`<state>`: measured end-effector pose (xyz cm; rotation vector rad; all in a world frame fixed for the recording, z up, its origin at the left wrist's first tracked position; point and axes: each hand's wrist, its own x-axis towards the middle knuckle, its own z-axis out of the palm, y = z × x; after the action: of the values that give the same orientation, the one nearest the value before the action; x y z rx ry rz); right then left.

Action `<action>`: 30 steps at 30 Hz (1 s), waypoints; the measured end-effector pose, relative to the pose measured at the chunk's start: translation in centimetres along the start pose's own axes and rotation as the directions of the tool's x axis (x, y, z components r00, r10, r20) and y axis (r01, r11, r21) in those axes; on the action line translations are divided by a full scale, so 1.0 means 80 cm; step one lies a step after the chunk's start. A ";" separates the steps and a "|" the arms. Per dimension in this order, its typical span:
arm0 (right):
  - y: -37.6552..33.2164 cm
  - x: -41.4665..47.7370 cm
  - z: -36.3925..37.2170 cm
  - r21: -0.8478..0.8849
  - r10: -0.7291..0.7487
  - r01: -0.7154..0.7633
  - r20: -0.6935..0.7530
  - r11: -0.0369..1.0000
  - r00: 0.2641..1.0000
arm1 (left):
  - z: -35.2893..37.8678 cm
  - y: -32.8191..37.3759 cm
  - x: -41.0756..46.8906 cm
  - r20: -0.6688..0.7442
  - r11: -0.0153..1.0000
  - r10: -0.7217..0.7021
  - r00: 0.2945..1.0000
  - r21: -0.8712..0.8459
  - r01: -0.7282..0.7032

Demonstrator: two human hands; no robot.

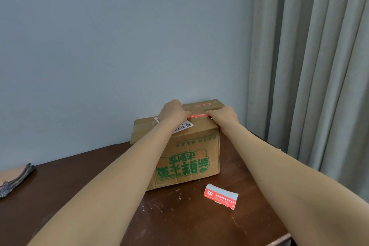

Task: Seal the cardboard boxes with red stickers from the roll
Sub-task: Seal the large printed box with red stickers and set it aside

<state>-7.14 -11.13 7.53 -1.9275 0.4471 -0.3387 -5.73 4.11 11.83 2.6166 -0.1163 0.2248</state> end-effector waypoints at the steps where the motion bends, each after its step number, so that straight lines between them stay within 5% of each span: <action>1: -0.001 0.000 0.000 0.003 0.008 -0.008 0.002 1.000 1.000 | 0.000 0.001 -0.001 -0.001 1.000 -0.002 1.000 0.001 0.002; 16: -0.003 -0.005 0.000 0.019 0.046 -0.047 0.007 0.999 0.999 | -0.011 -0.006 -0.009 -0.021 0.998 0.032 0.999 -0.061 -0.033; 23: -0.001 -0.005 0.001 0.026 0.045 -0.045 -0.011 0.999 0.999 | -0.010 -0.028 -0.016 -0.179 0.974 0.177 0.968 -0.108 -0.198; 30: -0.005 -0.013 0.001 0.026 0.044 -0.043 -0.026 0.999 0.999 | -0.008 -0.031 -0.042 0.102 0.902 0.429 0.898 0.000 -0.431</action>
<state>-7.95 -10.47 7.80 -1.8881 0.4993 -0.3398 -8.83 6.71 10.58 2.5927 -0.7370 0.2469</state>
